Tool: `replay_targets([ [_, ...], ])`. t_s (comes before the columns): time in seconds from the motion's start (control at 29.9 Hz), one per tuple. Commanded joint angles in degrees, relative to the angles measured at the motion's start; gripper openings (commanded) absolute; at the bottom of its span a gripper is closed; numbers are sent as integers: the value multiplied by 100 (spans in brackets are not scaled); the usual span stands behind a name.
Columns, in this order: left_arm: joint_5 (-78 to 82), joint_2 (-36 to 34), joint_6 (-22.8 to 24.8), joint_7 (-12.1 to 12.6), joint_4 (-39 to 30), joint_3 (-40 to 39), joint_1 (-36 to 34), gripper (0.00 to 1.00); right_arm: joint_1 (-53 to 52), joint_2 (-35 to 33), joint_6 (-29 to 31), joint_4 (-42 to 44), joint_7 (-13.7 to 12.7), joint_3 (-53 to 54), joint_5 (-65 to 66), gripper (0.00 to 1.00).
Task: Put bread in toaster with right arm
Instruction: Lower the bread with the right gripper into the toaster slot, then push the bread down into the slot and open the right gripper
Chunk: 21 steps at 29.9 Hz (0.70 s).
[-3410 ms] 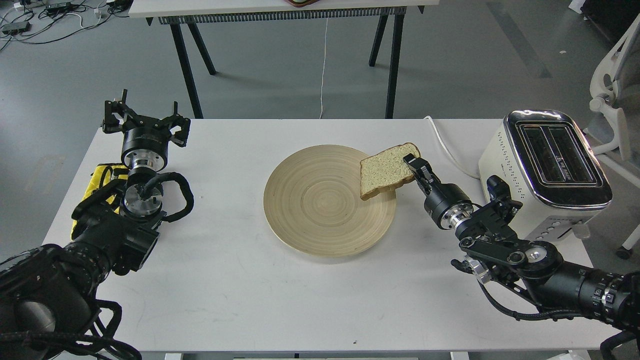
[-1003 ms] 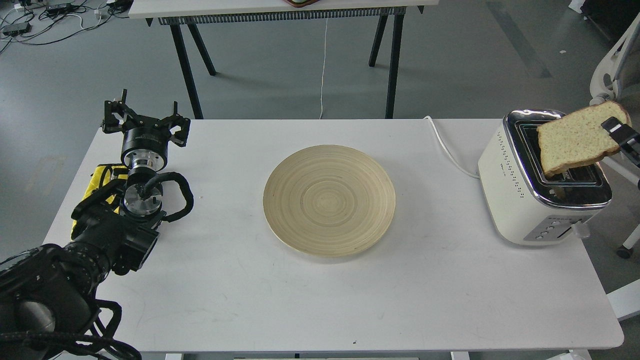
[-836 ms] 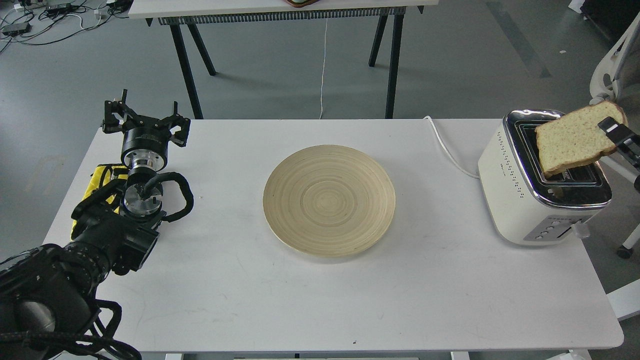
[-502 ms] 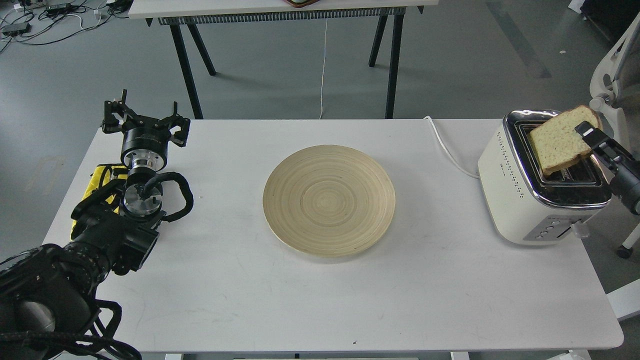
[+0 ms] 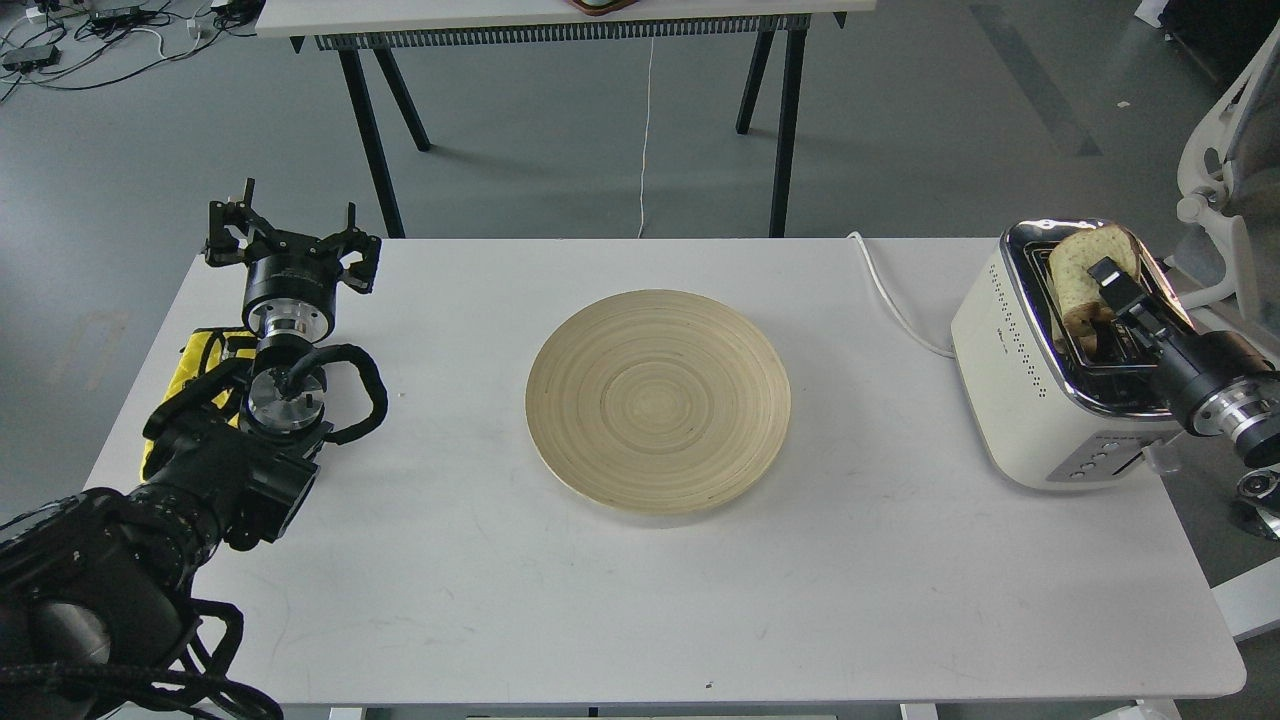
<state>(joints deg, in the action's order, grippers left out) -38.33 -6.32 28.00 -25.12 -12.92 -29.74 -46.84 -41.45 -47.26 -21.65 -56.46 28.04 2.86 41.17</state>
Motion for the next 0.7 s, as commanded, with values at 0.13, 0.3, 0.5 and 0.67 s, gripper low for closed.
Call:
replay_targets([
  [0.13, 1, 0, 0, -1, 0, -5, -1, 100, -4, 41, -6, -14, -4, 30, -30, 48],
  [0.3, 1, 0, 0, -1, 0, 3, -1, 100, -21, 32, -6, -49, -4, 92, -48, 49],
  [0.5, 1, 8, 0, -1, 0, 3, -1, 100, -30, -29, -6, -49, -4, 188, -65, 56],
  [0.67, 1, 0, 0, -1, 0, 3, -1, 100, -12, -38, 11, -67, -4, 425, -74, 73],
])
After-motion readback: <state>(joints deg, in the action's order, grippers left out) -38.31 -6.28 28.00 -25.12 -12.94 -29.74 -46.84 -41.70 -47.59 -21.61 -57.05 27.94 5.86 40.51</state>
